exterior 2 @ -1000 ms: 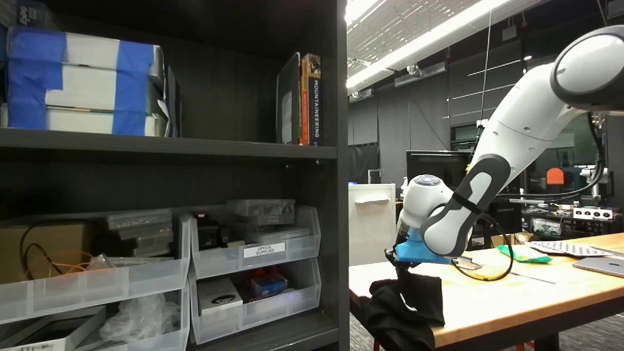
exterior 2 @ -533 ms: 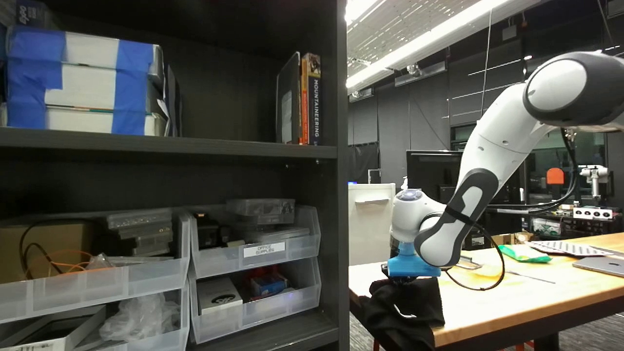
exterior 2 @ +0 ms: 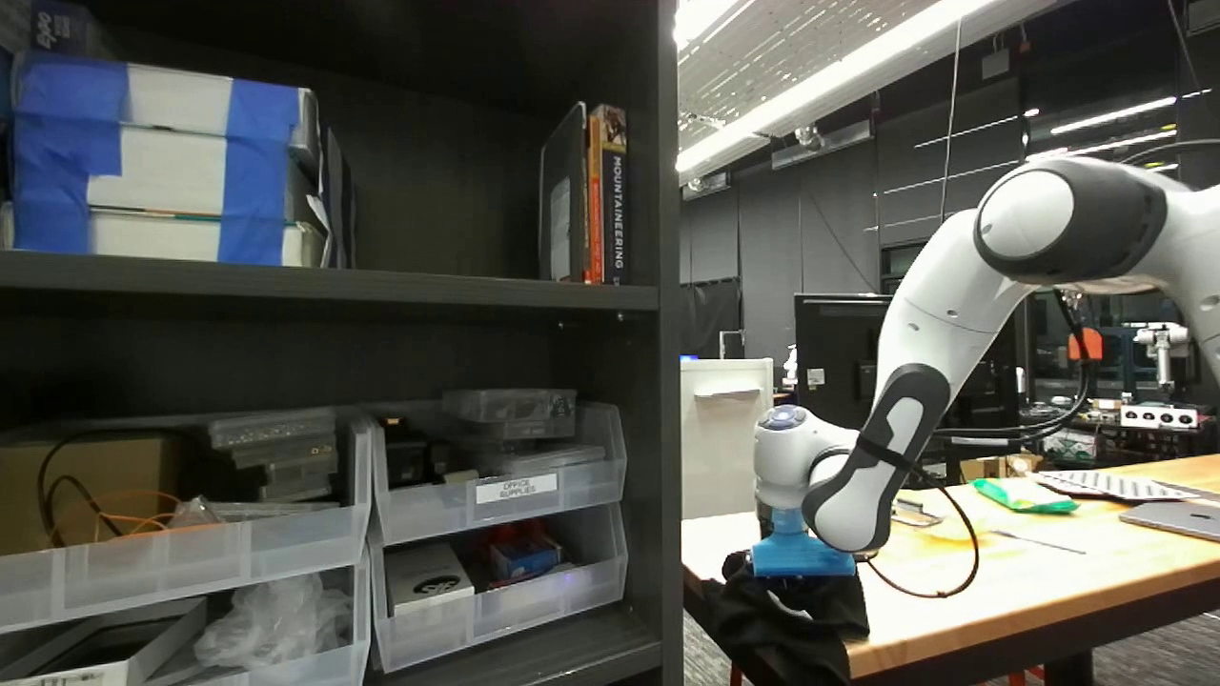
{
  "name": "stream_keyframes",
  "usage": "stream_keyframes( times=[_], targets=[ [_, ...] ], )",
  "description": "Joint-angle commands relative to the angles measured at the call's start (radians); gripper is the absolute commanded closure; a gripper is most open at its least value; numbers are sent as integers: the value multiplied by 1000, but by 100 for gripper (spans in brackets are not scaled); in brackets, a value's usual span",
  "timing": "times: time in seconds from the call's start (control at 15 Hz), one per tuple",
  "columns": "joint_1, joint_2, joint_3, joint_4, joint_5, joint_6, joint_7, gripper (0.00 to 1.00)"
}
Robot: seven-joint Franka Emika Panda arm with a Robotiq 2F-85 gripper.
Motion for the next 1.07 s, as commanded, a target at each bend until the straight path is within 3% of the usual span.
stream_keyframes(
  times=[0.0,0.53,1.0],
  targets=[
    [4,-2,14,-6,15,25,11,99],
    [60,35,58,203,53,4,22,99],
    [66,94,-10,281,-6,3,45,99]
  ],
)
